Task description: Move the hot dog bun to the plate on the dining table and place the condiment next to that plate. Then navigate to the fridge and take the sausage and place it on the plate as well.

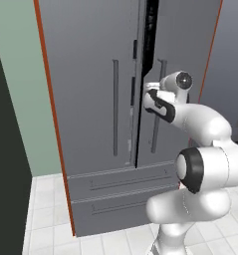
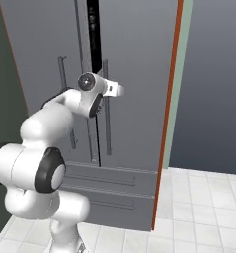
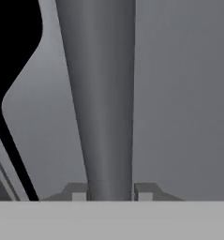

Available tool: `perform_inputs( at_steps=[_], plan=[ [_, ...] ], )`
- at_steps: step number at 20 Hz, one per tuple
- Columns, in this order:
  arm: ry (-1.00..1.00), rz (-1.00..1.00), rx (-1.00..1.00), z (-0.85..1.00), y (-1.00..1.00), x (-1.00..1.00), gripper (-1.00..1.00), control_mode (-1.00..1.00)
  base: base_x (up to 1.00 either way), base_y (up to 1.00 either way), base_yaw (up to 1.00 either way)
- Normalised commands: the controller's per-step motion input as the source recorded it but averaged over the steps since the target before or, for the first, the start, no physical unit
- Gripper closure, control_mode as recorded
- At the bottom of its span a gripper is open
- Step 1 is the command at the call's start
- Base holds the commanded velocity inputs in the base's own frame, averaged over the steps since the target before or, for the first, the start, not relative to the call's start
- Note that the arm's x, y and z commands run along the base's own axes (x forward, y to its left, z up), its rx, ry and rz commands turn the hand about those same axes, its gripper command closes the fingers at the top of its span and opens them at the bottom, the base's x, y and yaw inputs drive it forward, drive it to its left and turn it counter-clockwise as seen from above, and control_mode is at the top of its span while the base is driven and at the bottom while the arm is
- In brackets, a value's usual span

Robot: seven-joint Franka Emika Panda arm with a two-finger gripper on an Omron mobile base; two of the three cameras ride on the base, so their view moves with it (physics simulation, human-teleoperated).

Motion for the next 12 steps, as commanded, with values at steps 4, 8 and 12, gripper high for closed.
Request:
perform_inputs(
  at_steps=[4,8,12],
  plan=[
    [-0.12,-0.04,0.00,0.06,-0.34,-1.00,1.00,-1.00,0.00,0.00,0.00],
    [-0.02,-0.06,0.00,0.27,-0.38,-1.00,1.00,-1.00,0.00,0.00,0.00],
    [0.01,-0.04,-0.05,0.39,-0.31,-1.00,1.00,-1.00,0.00,0.00,0.00]
  ],
)
